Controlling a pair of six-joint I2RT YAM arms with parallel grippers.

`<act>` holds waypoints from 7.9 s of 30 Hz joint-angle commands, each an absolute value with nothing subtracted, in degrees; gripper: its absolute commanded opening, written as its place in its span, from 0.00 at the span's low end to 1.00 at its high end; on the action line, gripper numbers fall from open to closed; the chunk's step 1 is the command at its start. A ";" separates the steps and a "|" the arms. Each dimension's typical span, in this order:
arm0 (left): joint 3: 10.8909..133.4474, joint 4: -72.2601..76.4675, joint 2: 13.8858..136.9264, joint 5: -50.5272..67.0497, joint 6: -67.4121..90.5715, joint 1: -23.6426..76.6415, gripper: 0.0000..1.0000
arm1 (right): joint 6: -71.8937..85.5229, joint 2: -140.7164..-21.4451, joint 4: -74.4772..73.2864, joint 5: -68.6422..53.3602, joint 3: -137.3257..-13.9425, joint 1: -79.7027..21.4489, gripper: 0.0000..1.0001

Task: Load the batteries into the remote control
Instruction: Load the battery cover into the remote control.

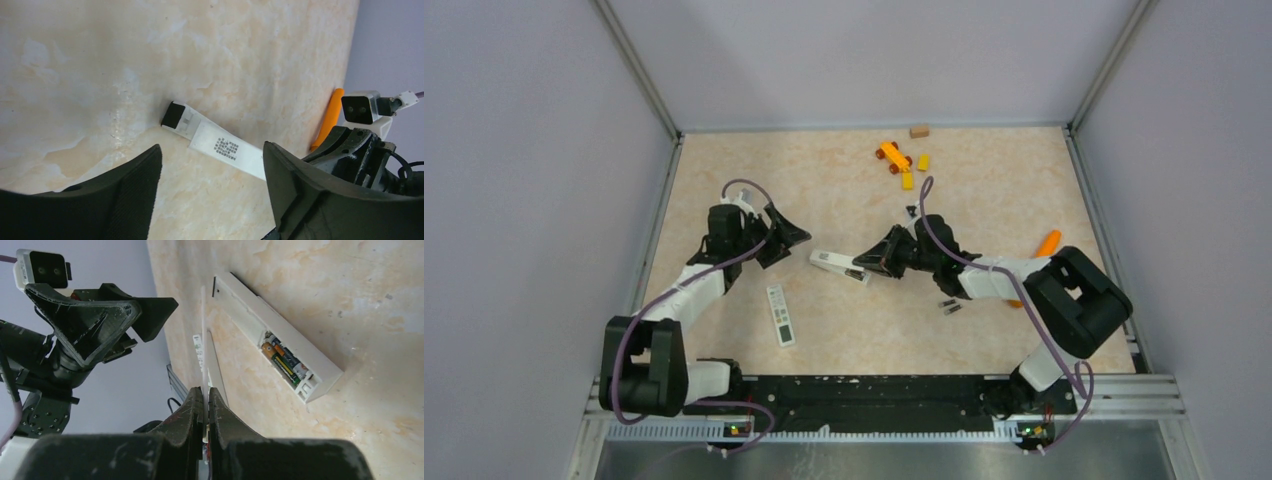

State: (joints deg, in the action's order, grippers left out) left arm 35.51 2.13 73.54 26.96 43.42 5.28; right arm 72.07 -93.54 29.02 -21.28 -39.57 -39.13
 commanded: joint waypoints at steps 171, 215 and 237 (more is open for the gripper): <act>43.29 7.63 95.72 34.30 26.37 10.88 0.49 | 77.87 -92.02 0.79 -5.98 -41.46 -41.30 0.00; 41.19 3.25 97.86 24.93 27.86 12.74 0.30 | 75.20 -86.63 -9.56 -3.07 -46.39 -45.03 0.53; 40.31 4.42 98.08 27.34 28.35 12.74 0.29 | 77.08 -95.87 -13.96 -2.43 -50.05 -44.47 0.23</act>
